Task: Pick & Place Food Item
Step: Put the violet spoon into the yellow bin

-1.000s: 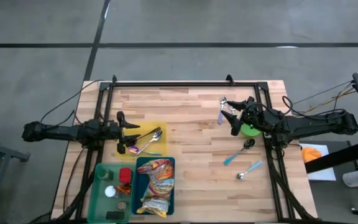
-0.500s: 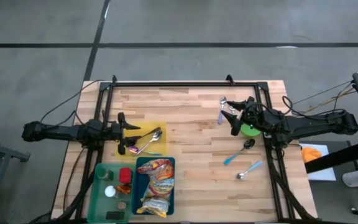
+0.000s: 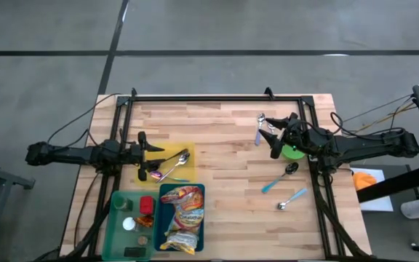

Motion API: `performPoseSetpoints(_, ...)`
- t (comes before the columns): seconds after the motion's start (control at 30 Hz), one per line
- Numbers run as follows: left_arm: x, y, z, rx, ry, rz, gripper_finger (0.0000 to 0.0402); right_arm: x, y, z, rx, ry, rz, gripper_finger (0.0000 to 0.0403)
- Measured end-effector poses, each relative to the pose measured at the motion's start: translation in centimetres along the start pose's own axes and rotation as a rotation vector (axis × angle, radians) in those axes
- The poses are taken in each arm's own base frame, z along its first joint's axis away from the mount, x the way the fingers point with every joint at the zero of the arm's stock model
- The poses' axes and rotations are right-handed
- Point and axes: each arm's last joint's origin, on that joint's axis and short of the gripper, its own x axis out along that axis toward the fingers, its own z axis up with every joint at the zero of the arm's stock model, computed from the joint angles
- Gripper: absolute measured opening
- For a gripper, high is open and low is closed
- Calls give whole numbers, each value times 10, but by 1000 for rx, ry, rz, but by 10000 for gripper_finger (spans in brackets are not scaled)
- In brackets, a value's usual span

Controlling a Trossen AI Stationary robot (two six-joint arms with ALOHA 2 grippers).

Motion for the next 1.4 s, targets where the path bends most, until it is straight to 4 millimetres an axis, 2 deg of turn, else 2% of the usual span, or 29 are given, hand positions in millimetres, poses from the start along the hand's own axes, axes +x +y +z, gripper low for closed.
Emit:
performPoseSetpoints(0.33, 0, 0, 0, 2, 0, 0, 189, 2, 1, 4, 256, 31, -31, 281)
performPoseSetpoints(0.5, 0, 0, 0, 2, 1, 0, 189, 7, 1, 14, 274, 129, -178, 281)
performPoseSetpoints(0.7, 0, 0, 0, 2, 1, 0, 189, 22, -7, 32, 370, 339, -437, 281)
performPoseSetpoints(0.87, 0, 0, 0, 2, 1, 0, 189, 45, -18, 38, 429, 552, -589, 281)
performPoseSetpoints(1.03, 0, 0, 0, 0, 1, 0, 189, 78, -32, 35, 420, 635, -693, 281)
performPoseSetpoints(1.4, 0, 0, 0, 0, 1, 0, 189, 138, -75, 1, 559, 880, -785, 281)
